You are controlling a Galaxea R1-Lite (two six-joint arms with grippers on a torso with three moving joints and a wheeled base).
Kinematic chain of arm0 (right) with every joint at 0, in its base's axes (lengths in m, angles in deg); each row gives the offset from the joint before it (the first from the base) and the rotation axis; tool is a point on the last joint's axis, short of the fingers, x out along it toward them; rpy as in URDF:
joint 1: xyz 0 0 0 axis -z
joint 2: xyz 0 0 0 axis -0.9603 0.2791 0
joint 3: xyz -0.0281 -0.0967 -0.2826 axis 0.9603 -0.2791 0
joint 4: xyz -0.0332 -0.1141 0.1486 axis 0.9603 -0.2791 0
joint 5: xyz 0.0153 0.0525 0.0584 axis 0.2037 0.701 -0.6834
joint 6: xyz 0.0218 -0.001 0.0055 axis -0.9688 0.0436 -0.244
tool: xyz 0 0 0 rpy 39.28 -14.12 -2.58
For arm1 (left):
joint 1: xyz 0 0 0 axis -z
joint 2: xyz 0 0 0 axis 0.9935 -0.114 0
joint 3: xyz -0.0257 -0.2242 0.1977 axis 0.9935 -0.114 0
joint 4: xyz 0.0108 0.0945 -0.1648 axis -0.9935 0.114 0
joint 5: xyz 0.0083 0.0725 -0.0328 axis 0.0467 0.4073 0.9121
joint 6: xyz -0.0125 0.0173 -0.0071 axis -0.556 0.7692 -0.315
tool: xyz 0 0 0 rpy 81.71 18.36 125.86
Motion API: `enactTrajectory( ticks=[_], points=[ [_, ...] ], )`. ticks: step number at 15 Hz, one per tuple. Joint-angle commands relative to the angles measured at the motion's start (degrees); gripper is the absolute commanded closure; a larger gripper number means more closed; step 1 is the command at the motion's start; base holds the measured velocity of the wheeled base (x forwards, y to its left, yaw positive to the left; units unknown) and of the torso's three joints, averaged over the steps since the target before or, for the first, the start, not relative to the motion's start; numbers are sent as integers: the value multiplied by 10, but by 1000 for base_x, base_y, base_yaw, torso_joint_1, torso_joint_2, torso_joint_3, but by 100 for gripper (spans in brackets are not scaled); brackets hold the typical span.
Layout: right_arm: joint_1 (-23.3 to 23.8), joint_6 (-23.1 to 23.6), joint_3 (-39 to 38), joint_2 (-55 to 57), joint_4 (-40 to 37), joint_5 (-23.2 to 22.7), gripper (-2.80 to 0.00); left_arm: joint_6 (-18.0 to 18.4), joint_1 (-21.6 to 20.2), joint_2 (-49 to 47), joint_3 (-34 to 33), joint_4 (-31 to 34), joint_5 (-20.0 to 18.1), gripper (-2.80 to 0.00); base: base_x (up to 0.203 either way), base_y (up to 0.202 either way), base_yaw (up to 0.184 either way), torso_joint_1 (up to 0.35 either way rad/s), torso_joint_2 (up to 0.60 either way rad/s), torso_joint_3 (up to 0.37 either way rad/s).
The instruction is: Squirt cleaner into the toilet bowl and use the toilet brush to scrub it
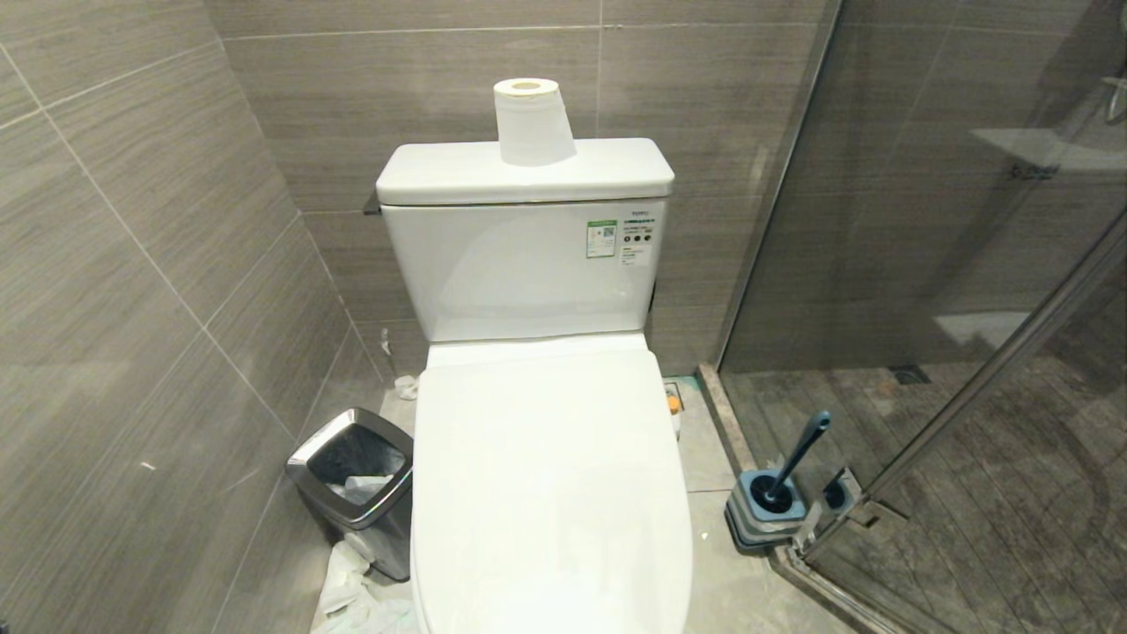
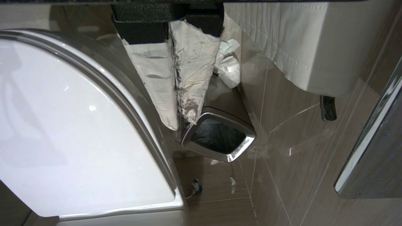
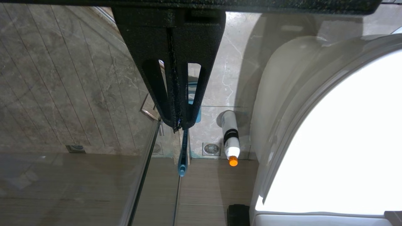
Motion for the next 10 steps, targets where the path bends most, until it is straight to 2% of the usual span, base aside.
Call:
enactTrajectory(
  ticks=[1,10],
  points=[
    [0,0,-1,1,0,0,0,-2,-1,-1,0,0,2,0,0,0,0,0,0,0],
    [0,0,0,1,0,0,0,-3,-1,-1,0,0,3,0,0,0,0,0,0,0]
  ],
)
